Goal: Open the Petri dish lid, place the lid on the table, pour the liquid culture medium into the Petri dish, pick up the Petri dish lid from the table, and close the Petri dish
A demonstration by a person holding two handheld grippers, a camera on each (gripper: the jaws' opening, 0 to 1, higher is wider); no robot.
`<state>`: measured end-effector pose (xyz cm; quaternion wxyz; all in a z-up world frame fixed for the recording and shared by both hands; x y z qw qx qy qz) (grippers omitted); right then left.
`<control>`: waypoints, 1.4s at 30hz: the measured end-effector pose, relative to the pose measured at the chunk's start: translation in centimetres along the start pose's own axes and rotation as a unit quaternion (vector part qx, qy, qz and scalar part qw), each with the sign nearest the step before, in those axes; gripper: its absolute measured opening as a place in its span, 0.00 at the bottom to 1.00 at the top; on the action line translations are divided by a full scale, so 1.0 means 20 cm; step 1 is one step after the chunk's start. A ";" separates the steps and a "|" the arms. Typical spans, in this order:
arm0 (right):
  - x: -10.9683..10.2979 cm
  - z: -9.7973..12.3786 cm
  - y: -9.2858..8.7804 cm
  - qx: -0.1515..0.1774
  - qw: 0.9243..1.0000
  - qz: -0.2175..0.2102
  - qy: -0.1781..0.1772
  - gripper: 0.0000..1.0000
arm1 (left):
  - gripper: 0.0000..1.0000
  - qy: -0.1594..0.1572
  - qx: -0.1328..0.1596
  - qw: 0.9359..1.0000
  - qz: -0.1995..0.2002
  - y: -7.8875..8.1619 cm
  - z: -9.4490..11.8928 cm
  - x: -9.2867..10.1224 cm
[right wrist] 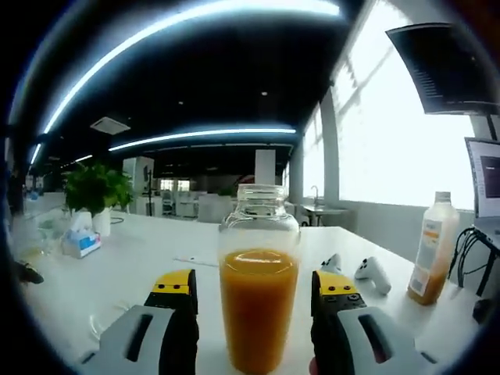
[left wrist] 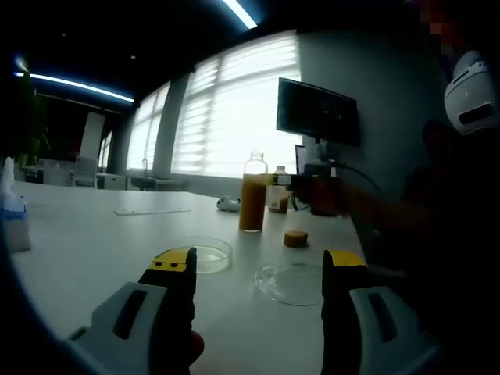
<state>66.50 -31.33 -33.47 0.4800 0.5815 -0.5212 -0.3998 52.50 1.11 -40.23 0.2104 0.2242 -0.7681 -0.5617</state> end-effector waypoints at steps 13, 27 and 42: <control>0.02 -0.11 -0.01 -0.005 1.000 0.000 -0.003 0.53 | 0.56 0.000 0.000 1.000 -0.001 0.00 0.00 0.00; -0.01 -0.25 -0.07 -0.019 1.000 0.001 0.002 0.57 | 0.56 0.001 0.000 1.000 0.002 0.00 0.00 0.01; 0.02 -0.31 -0.12 -0.020 1.000 0.001 -0.013 0.61 | 0.56 0.001 0.000 1.000 0.001 0.00 0.00 0.02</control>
Point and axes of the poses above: the point that each gripper's makers call its tool centre point, and the gripper's own axes: z roughly backward along the fingers, x roughly to its right, y roughly out of its top, the point moved 5 cm from there along z, roughly backward along the fingers, and after that the axes turned 13 degrees about x, right-handed, at the moved point
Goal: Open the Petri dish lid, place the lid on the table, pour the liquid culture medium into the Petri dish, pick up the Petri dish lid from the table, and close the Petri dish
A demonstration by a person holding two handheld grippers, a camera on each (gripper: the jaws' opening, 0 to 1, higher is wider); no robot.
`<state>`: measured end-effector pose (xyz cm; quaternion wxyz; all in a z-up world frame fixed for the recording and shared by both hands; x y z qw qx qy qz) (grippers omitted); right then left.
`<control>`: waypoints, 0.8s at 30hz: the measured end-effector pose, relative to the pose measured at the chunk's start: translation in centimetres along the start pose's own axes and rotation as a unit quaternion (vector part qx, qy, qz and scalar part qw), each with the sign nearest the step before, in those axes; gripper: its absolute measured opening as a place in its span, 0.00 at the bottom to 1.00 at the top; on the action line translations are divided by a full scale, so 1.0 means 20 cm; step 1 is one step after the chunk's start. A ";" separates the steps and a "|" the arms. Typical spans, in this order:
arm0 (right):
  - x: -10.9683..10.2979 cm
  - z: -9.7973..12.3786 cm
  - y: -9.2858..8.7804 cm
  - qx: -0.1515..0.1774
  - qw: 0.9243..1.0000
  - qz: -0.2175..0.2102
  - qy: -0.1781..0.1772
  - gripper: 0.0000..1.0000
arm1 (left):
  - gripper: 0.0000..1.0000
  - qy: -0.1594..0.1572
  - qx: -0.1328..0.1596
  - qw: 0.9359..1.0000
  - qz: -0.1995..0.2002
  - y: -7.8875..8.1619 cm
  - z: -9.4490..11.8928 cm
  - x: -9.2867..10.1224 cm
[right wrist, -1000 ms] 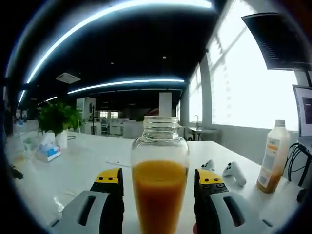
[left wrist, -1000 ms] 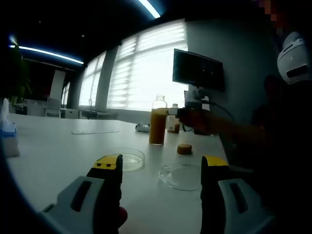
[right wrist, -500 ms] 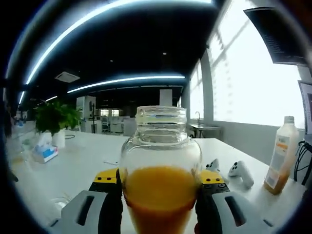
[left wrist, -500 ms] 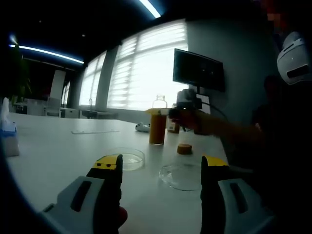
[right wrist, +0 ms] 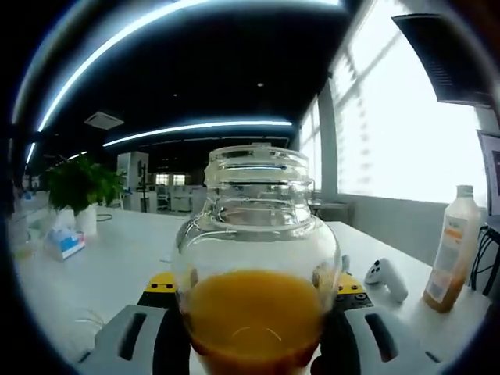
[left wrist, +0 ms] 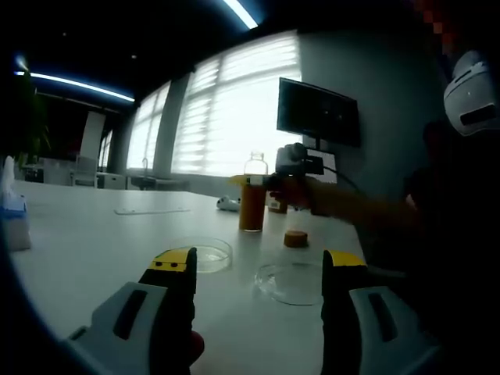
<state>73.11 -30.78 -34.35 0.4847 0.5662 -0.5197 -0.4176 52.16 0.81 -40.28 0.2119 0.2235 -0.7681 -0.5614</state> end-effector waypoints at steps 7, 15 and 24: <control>0.01 0.04 -0.01 -0.004 1.000 -0.007 0.007 0.56 | 0.56 -0.003 -0.001 1.000 -0.001 0.00 0.00 0.00; 0.01 0.04 -0.01 0.001 1.000 -0.013 0.023 0.52 | 0.55 -0.003 0.000 1.000 -0.002 0.00 0.00 0.00; 0.03 -0.02 -0.02 -0.005 0.999 -0.016 0.042 0.51 | 0.54 -0.003 -0.002 1.000 0.001 0.00 0.00 0.00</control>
Point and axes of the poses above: the point that each gripper's makers call its tool centre point, and the gripper's own axes: z roughly backward along the fingers, x roughly to its right, y roughly out of its top, the point moved 5 cm from there along z, roughly backward along the fingers, and after that the axes turned 13 degrees about x, right-handed, at the moved point
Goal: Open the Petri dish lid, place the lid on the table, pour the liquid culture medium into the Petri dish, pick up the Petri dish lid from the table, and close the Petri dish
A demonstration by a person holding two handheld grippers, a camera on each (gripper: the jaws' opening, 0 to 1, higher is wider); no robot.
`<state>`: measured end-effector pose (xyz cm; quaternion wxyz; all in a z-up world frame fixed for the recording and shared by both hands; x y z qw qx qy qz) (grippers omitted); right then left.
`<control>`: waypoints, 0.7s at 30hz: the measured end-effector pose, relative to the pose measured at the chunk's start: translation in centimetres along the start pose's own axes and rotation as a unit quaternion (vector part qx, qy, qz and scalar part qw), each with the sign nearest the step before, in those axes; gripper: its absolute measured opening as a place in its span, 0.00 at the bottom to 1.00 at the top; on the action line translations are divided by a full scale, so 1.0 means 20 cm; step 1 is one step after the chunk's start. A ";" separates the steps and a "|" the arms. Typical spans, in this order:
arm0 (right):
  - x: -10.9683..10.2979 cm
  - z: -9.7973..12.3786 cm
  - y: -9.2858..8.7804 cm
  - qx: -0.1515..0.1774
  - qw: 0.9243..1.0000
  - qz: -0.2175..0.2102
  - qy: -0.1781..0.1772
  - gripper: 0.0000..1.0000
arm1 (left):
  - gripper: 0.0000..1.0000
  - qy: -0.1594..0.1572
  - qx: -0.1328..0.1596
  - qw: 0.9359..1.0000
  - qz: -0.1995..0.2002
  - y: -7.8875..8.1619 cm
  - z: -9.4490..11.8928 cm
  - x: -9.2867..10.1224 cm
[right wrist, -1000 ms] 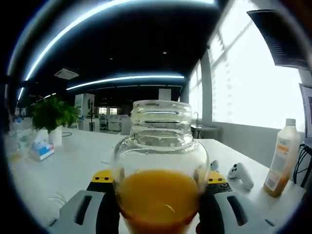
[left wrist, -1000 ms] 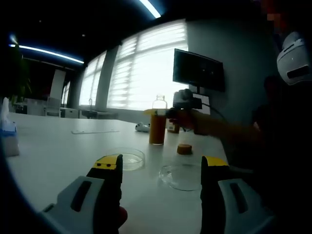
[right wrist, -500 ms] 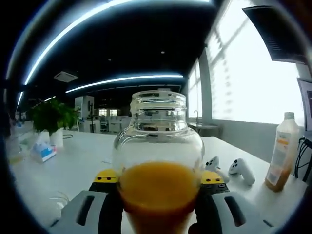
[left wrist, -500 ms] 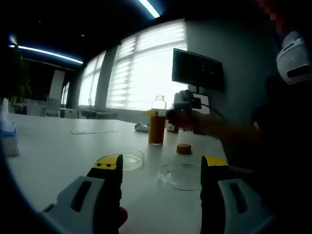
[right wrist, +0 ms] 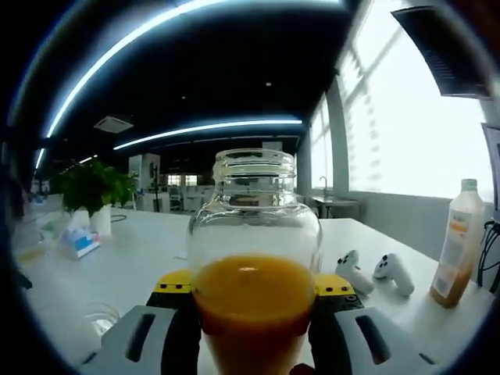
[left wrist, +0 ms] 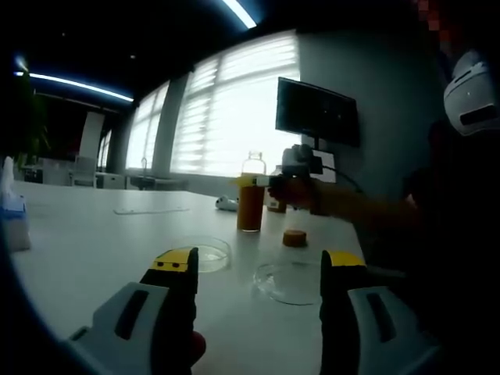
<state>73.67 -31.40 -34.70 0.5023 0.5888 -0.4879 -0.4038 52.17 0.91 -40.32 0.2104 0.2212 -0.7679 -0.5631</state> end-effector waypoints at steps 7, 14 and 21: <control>-0.01 0.02 0.01 0.011 1.000 0.003 0.000 0.51 | 0.53 0.001 -0.001 1.000 0.003 0.00 0.00 0.00; -0.03 0.05 0.01 0.015 1.000 0.002 0.009 0.50 | 0.53 0.000 -0.002 1.000 0.003 0.00 0.00 0.01; -0.03 0.04 0.00 0.017 1.000 0.000 0.013 0.50 | 0.53 0.000 -0.002 1.000 0.002 0.00 0.00 0.00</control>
Point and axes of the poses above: the point that each gripper's makers call its tool centre point, and the gripper's own axes: z roughly backward along the fingers, x roughly to its right, y roughly out of its top, the point moved 5 cm from there along z, roughly backward along the fingers, and after that the axes turned 13 degrees about x, right-handed, at the moved point
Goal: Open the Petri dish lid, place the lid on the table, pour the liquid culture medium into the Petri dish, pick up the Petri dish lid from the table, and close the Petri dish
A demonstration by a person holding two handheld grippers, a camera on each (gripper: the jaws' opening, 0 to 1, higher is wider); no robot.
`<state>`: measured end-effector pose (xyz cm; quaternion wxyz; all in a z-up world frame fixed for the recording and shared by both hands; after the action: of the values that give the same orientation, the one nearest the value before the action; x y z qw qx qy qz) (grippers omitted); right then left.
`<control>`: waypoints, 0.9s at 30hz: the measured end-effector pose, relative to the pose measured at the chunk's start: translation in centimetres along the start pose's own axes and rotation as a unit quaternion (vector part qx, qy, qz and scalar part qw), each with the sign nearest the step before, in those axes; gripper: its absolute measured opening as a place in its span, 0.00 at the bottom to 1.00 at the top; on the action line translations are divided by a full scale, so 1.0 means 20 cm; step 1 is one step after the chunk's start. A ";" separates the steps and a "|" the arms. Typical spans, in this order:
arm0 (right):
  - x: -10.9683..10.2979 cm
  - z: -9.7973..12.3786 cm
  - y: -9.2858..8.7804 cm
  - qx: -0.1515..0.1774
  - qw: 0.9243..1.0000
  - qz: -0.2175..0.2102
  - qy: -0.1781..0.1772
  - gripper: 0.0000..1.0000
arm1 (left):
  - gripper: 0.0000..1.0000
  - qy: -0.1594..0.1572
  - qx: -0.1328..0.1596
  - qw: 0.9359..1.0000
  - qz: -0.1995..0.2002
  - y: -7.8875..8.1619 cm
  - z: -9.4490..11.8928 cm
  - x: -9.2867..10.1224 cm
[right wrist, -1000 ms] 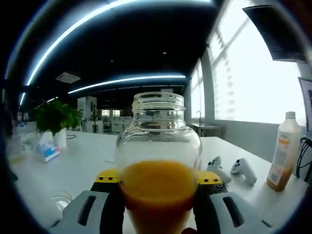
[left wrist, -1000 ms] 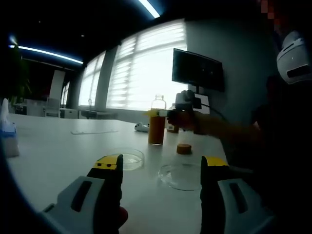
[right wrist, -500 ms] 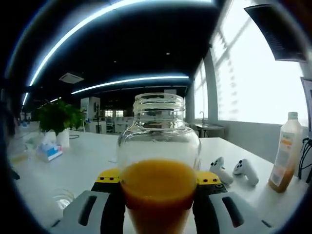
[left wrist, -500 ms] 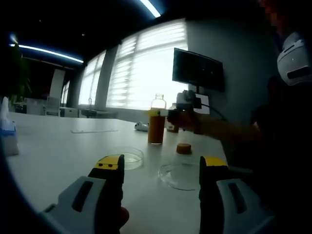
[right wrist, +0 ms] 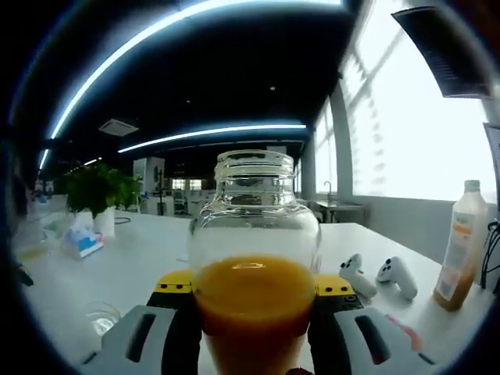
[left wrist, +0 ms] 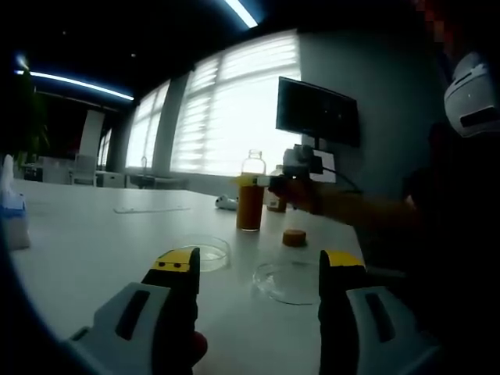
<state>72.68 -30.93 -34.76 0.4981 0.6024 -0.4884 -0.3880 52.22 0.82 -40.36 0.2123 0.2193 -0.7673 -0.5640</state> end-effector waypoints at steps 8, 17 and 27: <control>0.00 0.00 -0.01 -0.002 1.000 0.001 -0.001 0.50 | 0.52 0.000 0.000 1.000 0.001 0.00 0.00 0.00; -0.01 0.03 0.00 -0.003 1.000 0.005 -0.009 0.49 | 0.52 0.001 0.000 1.000 0.001 0.00 0.00 0.00; -0.04 0.05 0.01 -0.003 1.000 0.013 -0.010 0.49 | 0.52 0.000 -0.001 1.000 0.002 0.00 0.00 0.01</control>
<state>71.52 -30.43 -34.74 0.4996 0.5910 -0.4998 -0.3891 52.11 0.72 -40.40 0.2139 0.2175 -0.7669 -0.5646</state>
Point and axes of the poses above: the point that each gripper's makers call its tool centre point, and the gripper's own axes: z roughly backward along the fingers, x roughly to its right, y roughly out of its top, the point moved 5 cm from there along z, roughly backward along the fingers, and after that the axes turned 13 degrees about x, right-handed, at the moved point
